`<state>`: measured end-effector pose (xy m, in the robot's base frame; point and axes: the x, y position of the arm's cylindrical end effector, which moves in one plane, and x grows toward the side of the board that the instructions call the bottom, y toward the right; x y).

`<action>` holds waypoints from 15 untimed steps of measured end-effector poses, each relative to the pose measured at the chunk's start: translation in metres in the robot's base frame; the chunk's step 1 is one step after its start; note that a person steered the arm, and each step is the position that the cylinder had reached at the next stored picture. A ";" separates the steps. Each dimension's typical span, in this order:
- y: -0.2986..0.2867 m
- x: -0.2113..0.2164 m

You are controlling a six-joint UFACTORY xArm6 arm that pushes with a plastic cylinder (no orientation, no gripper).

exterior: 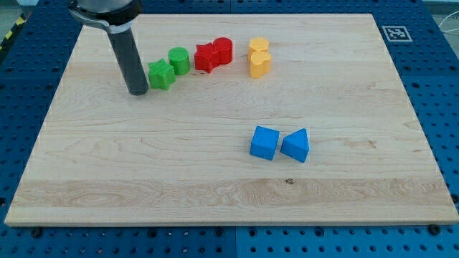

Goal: Move the blue triangle along with blue cube slightly left

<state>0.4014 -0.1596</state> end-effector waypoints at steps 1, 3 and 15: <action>0.002 0.013; 0.040 0.091; 0.299 0.129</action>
<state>0.5308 0.1395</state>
